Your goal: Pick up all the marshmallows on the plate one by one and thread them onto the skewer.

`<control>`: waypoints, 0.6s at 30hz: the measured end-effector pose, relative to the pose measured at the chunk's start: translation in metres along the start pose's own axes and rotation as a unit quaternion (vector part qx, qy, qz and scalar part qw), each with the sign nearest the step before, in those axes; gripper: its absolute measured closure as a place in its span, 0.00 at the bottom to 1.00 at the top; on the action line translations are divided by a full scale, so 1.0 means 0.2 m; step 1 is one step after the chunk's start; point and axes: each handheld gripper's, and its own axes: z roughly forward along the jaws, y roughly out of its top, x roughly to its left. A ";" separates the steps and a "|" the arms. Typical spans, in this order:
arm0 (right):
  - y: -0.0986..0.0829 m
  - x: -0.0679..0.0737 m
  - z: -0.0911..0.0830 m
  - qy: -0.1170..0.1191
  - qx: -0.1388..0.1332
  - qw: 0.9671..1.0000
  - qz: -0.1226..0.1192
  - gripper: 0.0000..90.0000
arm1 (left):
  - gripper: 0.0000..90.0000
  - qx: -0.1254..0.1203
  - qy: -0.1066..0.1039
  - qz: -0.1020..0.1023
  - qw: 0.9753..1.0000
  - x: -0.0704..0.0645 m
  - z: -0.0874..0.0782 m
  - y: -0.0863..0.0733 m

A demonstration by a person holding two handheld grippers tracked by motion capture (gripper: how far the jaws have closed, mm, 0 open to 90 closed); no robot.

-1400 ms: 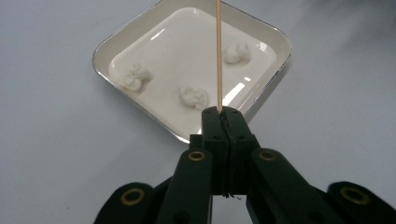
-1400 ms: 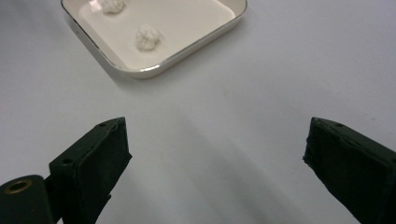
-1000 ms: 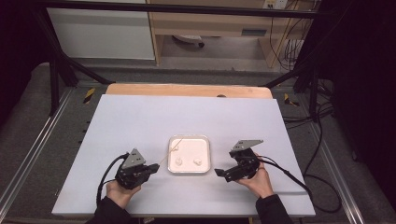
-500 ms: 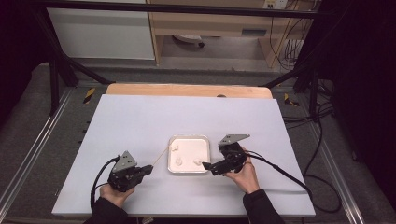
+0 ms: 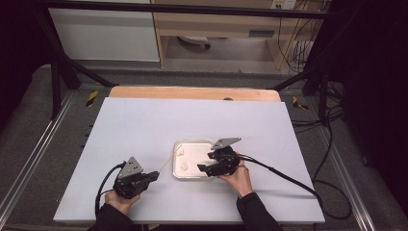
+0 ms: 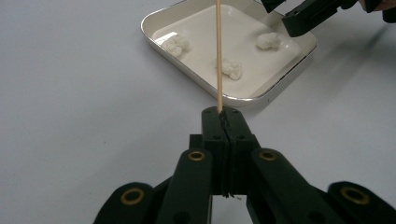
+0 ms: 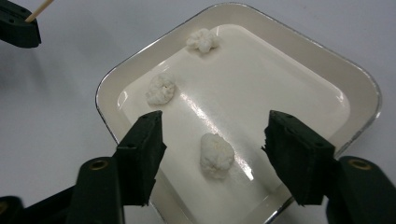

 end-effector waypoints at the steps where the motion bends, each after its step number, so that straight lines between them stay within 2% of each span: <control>1: 0.00 0.00 0.01 0.002 0.001 1.000 0.000 0.45 | 0.99 -0.001 -0.002 -0.001 1.000 0.00 0.00 0.00; 4: -0.01 -0.01 0.04 0.005 0.007 1.000 0.003 0.53 | 0.99 -0.003 0.000 -0.002 1.000 0.00 0.00 0.00; 7: -0.03 -0.01 0.06 -0.002 0.022 1.000 -0.001 0.58 | 0.99 -0.004 0.000 -0.002 1.000 0.00 0.00 0.00; 18: -0.05 0.00 0.08 -0.009 0.024 1.000 -0.011 0.75 | 0.99 -0.009 -0.001 -0.005 1.000 0.00 0.00 0.00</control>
